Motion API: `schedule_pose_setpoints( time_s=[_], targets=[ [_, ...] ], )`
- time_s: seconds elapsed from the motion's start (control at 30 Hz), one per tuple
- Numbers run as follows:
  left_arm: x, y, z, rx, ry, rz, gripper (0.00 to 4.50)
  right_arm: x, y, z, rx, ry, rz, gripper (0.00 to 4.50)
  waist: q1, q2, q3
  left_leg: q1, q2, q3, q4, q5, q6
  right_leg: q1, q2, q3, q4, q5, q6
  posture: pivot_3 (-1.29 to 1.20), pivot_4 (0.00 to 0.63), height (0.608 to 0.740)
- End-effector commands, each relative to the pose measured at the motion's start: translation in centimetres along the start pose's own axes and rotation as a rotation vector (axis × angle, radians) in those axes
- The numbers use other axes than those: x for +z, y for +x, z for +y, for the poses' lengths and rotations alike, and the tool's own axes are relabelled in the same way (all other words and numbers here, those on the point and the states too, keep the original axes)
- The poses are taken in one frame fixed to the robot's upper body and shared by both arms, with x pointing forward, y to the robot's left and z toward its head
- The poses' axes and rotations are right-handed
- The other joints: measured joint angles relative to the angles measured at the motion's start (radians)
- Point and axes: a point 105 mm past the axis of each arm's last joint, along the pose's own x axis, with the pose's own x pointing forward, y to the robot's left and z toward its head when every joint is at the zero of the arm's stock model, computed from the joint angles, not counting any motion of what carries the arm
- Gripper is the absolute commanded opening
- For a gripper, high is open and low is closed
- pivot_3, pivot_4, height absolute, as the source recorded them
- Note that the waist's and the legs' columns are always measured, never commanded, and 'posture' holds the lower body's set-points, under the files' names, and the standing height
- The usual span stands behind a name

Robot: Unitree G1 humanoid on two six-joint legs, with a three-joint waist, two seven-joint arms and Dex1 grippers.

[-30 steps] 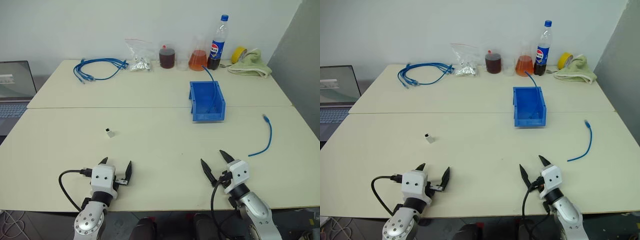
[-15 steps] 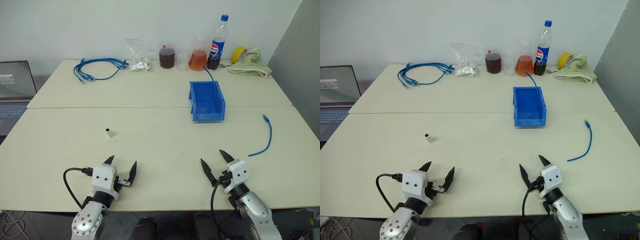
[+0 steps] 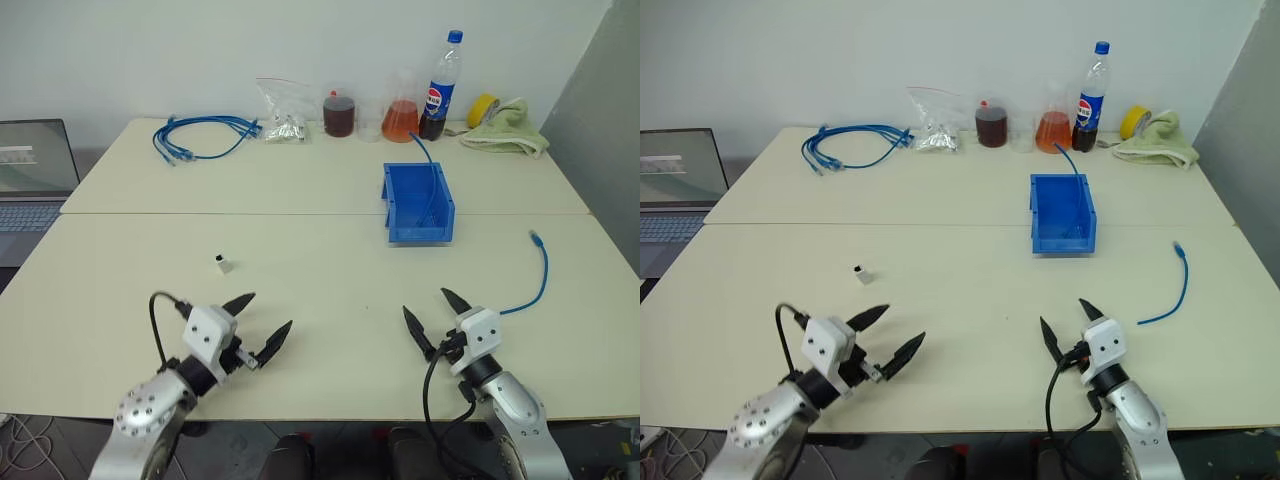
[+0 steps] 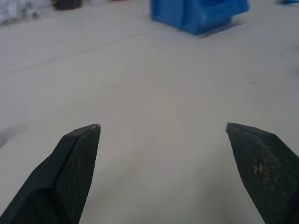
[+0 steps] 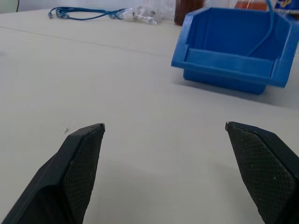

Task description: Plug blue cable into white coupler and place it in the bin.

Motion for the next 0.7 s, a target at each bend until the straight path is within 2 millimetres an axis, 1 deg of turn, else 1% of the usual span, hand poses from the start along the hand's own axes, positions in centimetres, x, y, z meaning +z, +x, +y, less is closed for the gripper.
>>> schedule_pose_setpoints(
  time_s=[0.03, 0.1, 0.13, 0.23, 0.33, 0.5, 0.6, 0.7],
  targets=[
    [2.1, 1.4, -0.4, -0.116, -0.02, -0.012, 4.5, 2.4, -0.4, -1.7, -0.061, -0.037, -0.079, 4.38, -0.001, 0.0, 0.0, 0.0, 0.0, 0.0, 0.0, 0.0, 0.0, 0.0, 0.0, 0.0, 0.0, 0.0, 0.0, 0.0, 0.15, 0.74],
    [3.2, 2.8, -1.2, -0.209, -0.009, 0.005, 4.5, 2.9, -0.8, -2.4, -0.089, -0.05, -0.086, 4.38, -0.001, 0.0, 0.0, 0.0, 0.0, 0.0, 0.0, 0.0, 0.0, 0.0, 0.0, 0.0, 0.0, 0.0, 0.0, 0.0, 0.15, 0.74],
    [3.5, 3.2, -1.5, -0.239, -0.004, 0.011, 4.5, 3.0, -0.9, -2.5, -0.098, -0.052, -0.086, 4.38, -0.001, 0.0, 0.0, 0.0, 0.0, 0.0, 0.0, 0.0, 0.0, 0.0, 0.0, 0.0, 0.0, 0.0, 0.0, 0.0, 0.15, 0.74],
    [5.3, 4.9, -2.1, -0.362, 0.029, 0.022, 4.5, 3.4, -1.7, -3.8, -0.172, -0.063, -0.074, 4.38, -0.001, 0.0, 0.0, 0.0, 0.0, 0.0, 0.0, 0.0, 0.0, 0.0, 0.001, 0.0, 0.001, 0.0, 0.0, 0.0, 0.15, 0.74],
    [6.5, 5.8, -3.2, -0.496, 0.04, 0.053, 4.5, 3.8, -2.4, -5.1, -0.238, -0.072, -0.058, 4.38, -0.001, 0.0, 0.0, 0.0, 0.0, 0.0, 0.0, 0.0, 0.0, 0.0, 0.001, 0.0, 0.001, 0.0, 0.0, 0.0, 0.15, 0.74],
    [7.2, 7.4, -3.4, -0.579, 0.087, 0.117, 4.5, 3.6, -3.4, -7.3, -0.338, -0.054, -0.007, 4.38, -0.007, 0.001, 0.001, 0.0, 0.0, 0.001, 0.0, 0.0, 0.0, -0.001, 0.001, 0.001, 0.001, 0.0, 0.0, 0.0, 0.15, 0.74],
    [6.9, 7.6, -3.8, -0.61, 0.103, 0.153, 4.5, 3.2, -3.9, -8.7, -0.414, -0.025, 0.026, 4.38, -0.006, 0.001, 0.001, 0.0, 0.001, 0.0, 0.0, 0.0, 0.0, -0.001, 0.002, 0.001, 0.001, 0.0, 0.0, 0.0, 0.15, 0.74],
    [6.5, 8.1, -4.2, -0.623, 0.142, 0.182, 4.5, 2.5, -4.4, -11.0, -0.495, -0.018, 0.088, 4.38, -0.005, 0.001, 0.001, 0.0, 0.001, 0.001, 0.0, 0.0, 0.0, -0.001, 0.002, 0.002, 0.001, 0.0, 0.0, 0.0, 0.15, 0.74]
  ],
)
